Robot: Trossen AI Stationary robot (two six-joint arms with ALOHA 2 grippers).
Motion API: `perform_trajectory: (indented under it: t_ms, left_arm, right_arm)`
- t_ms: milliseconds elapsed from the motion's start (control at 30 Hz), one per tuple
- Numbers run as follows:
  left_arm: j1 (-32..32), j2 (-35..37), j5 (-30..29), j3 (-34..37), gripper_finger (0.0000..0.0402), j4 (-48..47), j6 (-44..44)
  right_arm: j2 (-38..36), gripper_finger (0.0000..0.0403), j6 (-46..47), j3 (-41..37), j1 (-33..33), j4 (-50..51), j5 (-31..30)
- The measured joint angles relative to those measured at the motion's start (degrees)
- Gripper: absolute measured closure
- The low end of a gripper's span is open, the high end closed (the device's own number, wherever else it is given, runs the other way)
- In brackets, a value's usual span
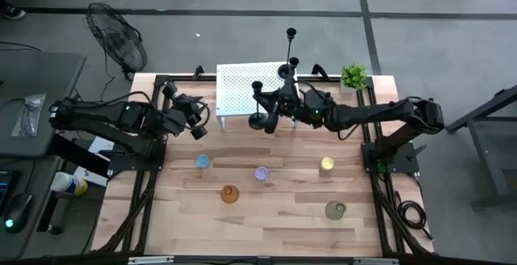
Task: Pick & Place candle stick holders
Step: Put the black candle holder on the shelf
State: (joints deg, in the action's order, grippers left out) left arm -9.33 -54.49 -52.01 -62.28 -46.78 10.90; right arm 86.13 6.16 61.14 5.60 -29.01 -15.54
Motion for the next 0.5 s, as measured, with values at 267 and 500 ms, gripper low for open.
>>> perform_trajectory:
  t_ms: [267, 500]
  left_arm:
    - [0.0, 1.2, 0.4, 0.0, 0.0284, 0.1, 0.1]
    - [0.0, 1.2, 0.4, 0.0, 0.0284, 0.2, 0.1]
  right_arm:
    - [-3.0, 0.037, -1.2, 0.0, -6.1, 3.7, -14.7]
    - [-4.9, 0.037, -3.4, 0.0, -11.0, 6.5, -30.4]
